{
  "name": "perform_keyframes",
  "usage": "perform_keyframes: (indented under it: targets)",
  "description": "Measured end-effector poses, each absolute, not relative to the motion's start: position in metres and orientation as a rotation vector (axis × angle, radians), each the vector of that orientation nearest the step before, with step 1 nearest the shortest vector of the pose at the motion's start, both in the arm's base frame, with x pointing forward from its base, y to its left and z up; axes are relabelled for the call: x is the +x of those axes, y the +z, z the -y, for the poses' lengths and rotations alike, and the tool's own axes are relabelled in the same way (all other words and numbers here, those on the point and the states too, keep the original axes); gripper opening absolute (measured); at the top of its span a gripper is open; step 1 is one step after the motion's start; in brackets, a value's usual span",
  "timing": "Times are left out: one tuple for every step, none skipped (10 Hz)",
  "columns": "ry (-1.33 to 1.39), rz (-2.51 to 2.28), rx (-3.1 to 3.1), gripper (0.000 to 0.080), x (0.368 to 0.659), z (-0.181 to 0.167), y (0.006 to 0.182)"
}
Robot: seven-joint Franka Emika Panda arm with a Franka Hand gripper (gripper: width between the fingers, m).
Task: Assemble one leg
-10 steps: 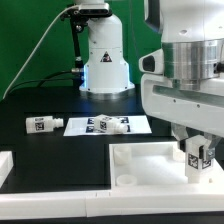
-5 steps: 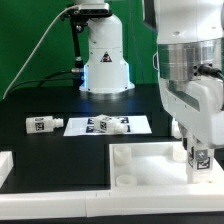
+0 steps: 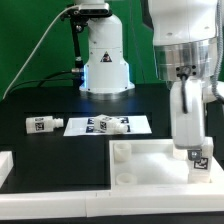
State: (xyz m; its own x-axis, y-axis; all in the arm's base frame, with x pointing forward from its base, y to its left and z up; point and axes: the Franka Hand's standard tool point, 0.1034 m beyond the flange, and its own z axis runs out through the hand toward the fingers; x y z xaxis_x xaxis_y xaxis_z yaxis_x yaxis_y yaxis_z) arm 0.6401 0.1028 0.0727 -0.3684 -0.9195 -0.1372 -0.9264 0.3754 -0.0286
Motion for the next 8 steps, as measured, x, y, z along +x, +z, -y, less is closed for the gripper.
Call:
perform_keyframes:
  targets:
    - [0.079, -2.489, -1.695, 0.0291, 0.640, -0.103, 0.072]
    - [0.079, -2.485, -1.703, 0.0422, 0.640, -0.103, 0.071]
    - [0.079, -2.483, -1.705, 0.0569, 0.640, -0.103, 0.072]
    - [0.073, -2.459, -1.720, 0.0569, 0.642, -0.106, 0.079]
    - [0.062, -2.421, -1.734, 0.0634, 0.646, -0.109, 0.095]
    - [0.053, -2.379, -1.743, 0.0634, 0.652, -0.109, 0.115]
    - [0.046, -2.356, -1.748, 0.0647, 0.657, -0.107, 0.126]
    - [0.042, -2.357, -1.751, 0.0647, 0.656, -0.108, 0.122]
